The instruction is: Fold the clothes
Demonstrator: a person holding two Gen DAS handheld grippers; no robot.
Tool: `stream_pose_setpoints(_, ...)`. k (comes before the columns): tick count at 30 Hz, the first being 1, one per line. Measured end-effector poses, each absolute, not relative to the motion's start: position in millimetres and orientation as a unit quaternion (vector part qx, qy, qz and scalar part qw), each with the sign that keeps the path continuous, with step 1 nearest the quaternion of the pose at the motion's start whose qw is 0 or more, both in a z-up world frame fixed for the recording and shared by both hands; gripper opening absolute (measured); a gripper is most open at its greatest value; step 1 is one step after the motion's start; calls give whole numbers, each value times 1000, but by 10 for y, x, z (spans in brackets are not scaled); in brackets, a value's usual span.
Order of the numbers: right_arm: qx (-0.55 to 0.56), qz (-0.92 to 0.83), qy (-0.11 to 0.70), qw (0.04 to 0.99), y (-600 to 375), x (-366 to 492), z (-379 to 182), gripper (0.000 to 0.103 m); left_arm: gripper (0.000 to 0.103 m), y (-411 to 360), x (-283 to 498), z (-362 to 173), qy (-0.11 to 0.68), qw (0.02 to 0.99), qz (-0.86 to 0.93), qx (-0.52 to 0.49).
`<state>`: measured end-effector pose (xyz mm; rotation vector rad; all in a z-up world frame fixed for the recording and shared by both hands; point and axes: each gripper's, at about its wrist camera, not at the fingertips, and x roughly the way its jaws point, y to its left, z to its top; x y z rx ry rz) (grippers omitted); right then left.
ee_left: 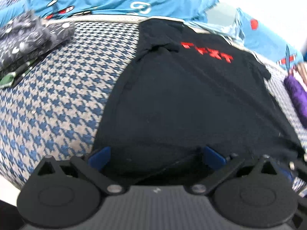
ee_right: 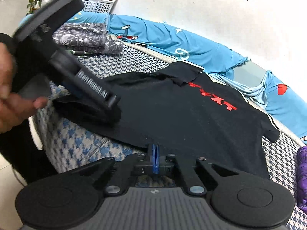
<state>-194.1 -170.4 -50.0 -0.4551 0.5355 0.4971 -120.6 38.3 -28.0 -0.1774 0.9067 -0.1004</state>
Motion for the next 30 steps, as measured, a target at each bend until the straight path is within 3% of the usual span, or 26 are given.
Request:
stream_pose_setpoints(20,-193,303,300,884,-1844,-2290,-374,2,103,600,-1281,-303,448,890,-5,-85)
stream_pose_setpoints(30,-152,137,267,942,-2220,-2000,-226,7,103,596,-1317,-350,461,886,15,-44)
